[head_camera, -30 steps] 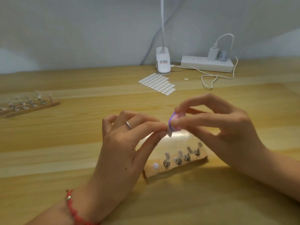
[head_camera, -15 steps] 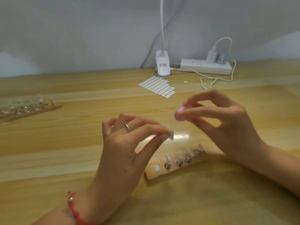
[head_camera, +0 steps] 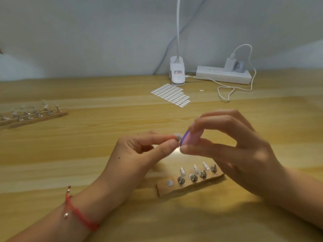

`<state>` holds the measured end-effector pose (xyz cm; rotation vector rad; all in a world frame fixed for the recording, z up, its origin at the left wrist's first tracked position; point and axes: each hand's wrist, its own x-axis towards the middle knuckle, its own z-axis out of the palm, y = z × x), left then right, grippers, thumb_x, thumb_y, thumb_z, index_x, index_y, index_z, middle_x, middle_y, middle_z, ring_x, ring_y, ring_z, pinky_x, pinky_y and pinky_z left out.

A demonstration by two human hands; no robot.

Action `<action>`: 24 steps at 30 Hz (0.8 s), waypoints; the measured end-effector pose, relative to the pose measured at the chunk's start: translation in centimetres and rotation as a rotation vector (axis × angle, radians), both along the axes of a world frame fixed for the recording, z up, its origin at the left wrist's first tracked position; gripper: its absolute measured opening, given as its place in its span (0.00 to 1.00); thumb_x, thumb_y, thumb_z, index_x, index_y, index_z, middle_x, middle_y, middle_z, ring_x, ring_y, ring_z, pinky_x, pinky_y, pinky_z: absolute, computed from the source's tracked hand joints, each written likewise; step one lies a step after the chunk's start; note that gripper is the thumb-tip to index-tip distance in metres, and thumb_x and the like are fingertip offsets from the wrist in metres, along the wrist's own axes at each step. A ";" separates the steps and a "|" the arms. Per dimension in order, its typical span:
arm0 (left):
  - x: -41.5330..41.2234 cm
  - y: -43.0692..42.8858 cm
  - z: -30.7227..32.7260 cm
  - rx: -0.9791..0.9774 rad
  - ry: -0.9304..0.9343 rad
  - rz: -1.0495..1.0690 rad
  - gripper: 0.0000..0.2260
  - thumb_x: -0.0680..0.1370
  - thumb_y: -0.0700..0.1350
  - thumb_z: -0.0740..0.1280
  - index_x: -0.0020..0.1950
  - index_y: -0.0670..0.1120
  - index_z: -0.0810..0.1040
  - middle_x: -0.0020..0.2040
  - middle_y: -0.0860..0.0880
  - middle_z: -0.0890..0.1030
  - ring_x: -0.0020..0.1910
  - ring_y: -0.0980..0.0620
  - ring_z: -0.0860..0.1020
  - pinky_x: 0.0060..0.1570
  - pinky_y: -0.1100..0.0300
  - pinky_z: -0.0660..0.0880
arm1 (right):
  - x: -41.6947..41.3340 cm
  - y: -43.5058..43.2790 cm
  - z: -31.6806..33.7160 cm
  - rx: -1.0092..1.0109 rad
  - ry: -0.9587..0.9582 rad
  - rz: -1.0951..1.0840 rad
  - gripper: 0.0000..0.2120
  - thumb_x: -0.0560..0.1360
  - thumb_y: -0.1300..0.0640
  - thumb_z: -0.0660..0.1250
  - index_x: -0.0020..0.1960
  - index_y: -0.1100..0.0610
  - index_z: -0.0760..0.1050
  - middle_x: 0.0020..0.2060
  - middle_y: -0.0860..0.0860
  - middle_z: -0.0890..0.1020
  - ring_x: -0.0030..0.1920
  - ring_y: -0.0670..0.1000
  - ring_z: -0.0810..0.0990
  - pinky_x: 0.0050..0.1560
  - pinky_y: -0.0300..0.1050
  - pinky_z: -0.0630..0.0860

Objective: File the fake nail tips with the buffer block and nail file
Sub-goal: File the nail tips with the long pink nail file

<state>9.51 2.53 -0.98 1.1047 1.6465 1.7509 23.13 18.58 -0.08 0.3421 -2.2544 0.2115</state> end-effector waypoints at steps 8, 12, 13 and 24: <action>0.1 0.0 0.1 0.004 0.024 -0.014 0.11 0.66 0.50 0.76 0.44 0.46 0.87 0.42 0.40 0.83 0.42 0.44 0.77 0.46 0.63 0.71 | 0.3 -0.6 0.3 -0.152 -0.081 0.004 0.07 0.78 0.56 0.69 0.54 0.54 0.83 0.50 0.46 0.82 0.56 0.45 0.77 0.57 0.40 0.75; 0.2 -0.1 -0.1 0.006 0.064 0.013 0.10 0.67 0.49 0.72 0.45 0.47 0.87 0.41 0.40 0.82 0.45 0.36 0.76 0.47 0.51 0.73 | 0.4 -1.0 -0.6 -0.160 -0.141 -0.018 0.07 0.78 0.55 0.70 0.55 0.50 0.83 0.52 0.40 0.80 0.56 0.41 0.78 0.58 0.34 0.73; 0.2 -0.1 -0.1 0.007 0.072 0.020 0.10 0.67 0.49 0.72 0.45 0.47 0.87 0.40 0.40 0.82 0.46 0.36 0.75 0.48 0.49 0.72 | 0.5 -0.9 -0.4 -0.143 -0.166 -0.021 0.08 0.77 0.54 0.71 0.56 0.48 0.83 0.53 0.38 0.80 0.56 0.39 0.78 0.57 0.33 0.74; 0.2 0.0 -0.2 -0.003 0.089 0.066 0.08 0.66 0.49 0.72 0.43 0.51 0.87 0.36 0.45 0.79 0.41 0.45 0.73 0.43 0.65 0.69 | 0.2 -0.7 0.2 -0.090 -0.081 -0.056 0.08 0.78 0.61 0.70 0.54 0.54 0.84 0.51 0.51 0.82 0.53 0.54 0.80 0.56 0.46 0.77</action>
